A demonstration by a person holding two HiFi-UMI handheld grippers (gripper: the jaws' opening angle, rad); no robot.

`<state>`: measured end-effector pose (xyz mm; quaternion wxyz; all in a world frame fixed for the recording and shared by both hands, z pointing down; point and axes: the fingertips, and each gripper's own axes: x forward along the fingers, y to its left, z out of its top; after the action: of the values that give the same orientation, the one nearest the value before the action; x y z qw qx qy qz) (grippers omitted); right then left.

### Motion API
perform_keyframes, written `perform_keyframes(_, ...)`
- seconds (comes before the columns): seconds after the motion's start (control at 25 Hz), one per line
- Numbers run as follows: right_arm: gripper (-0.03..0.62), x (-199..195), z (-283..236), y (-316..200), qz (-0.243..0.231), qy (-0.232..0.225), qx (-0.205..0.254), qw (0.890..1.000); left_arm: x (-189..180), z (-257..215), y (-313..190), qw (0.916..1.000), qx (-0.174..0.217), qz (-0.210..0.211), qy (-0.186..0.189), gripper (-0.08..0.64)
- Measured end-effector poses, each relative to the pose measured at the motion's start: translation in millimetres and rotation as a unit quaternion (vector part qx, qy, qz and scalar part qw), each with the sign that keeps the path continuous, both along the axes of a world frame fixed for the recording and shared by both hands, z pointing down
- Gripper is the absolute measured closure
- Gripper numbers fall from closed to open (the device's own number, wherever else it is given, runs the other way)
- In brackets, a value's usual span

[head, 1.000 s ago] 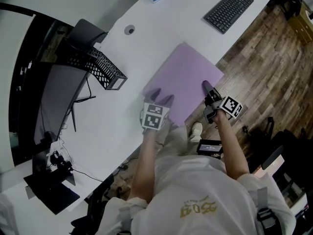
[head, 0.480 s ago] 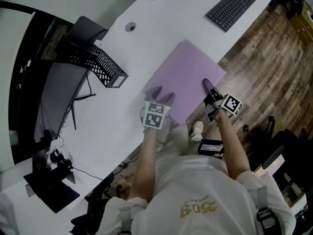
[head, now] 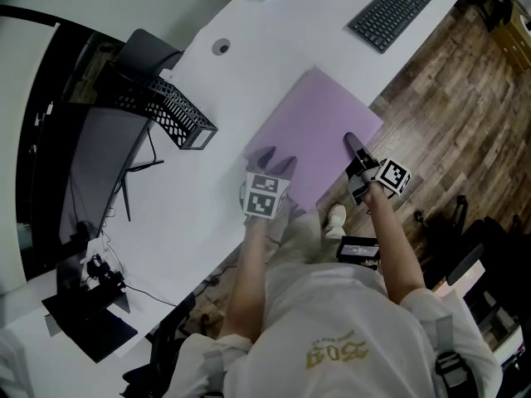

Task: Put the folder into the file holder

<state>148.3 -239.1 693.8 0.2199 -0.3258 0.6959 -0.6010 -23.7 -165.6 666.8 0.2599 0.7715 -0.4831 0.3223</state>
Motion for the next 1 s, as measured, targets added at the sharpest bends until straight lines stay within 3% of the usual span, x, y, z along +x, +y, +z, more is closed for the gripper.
perform_keyframes(0.56, 0.396, 3, -4, 7, 0.024, -0.015, -0.018, 0.999, -2, -3, 1, 1.0000, 0.005, 0.002, 0.006, 0.319)
perform_keyframes(0.76, 0.405, 6, -10, 14, 0.042, -0.037, -0.021, 0.998, -1, -5, 4, 0.9997, -0.003, 0.002, 0.024, 0.323)
perform_keyframes(1.0, 0.411, 9, -20, 16, 0.049, -0.025, -0.007, 0.998, -2, -9, 5, 0.9995, -0.004, 0.004, 0.032, 0.324)
